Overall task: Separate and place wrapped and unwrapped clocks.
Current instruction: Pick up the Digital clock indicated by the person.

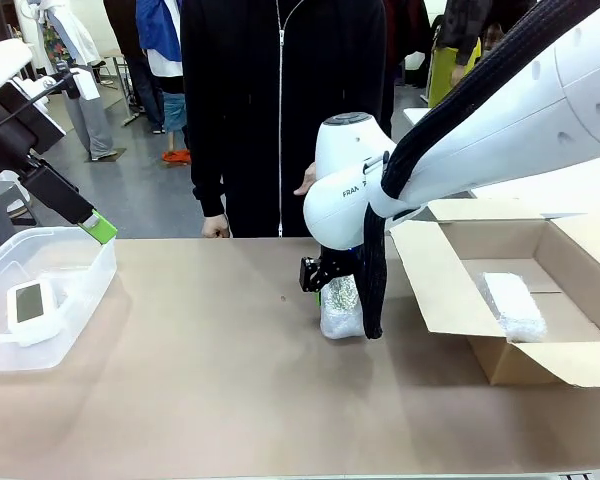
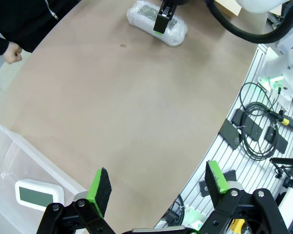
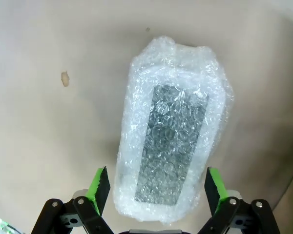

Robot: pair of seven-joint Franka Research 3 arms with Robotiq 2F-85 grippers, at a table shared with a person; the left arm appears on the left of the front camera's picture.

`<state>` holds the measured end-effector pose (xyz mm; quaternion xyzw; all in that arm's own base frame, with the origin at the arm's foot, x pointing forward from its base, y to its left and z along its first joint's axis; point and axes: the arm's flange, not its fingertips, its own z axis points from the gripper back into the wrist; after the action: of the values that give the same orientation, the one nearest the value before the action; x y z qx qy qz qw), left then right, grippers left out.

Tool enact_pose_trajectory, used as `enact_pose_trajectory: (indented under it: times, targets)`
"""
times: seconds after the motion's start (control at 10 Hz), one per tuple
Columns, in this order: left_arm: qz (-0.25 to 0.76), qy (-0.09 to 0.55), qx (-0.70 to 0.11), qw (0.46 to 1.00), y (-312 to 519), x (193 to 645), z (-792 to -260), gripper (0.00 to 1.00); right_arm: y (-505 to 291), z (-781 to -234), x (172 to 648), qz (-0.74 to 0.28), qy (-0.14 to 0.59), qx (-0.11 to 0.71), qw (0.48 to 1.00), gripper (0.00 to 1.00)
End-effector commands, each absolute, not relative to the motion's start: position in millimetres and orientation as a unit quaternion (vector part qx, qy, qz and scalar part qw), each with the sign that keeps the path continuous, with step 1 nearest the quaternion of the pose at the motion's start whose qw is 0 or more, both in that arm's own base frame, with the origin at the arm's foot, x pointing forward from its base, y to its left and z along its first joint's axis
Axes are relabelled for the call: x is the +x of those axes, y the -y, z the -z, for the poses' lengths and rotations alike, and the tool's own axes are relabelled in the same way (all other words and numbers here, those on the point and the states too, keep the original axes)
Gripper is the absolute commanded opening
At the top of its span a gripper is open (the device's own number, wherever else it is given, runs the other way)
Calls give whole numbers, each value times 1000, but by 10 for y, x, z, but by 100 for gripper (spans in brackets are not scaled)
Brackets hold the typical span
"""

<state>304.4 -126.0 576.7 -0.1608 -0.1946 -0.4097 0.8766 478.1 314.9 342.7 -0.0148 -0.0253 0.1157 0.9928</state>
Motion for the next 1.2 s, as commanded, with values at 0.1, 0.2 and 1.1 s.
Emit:
enact_pose_trajectory:
  times: [0.1,0.2,1.1]
  targets:
    - [408,195,-163,877,1255,3043,-5768,100,-3230,-3324,4893,-90,44,-30,995,100]
    - [408,195,-163,877,1255,3043,-5768,100,-3238,-3293,4890,-91,44,-33,994,100]
    - [408,195,-163,877,1255,3043,-5768,100,-3261,-3121,4837,-75,46,-29,996,92]
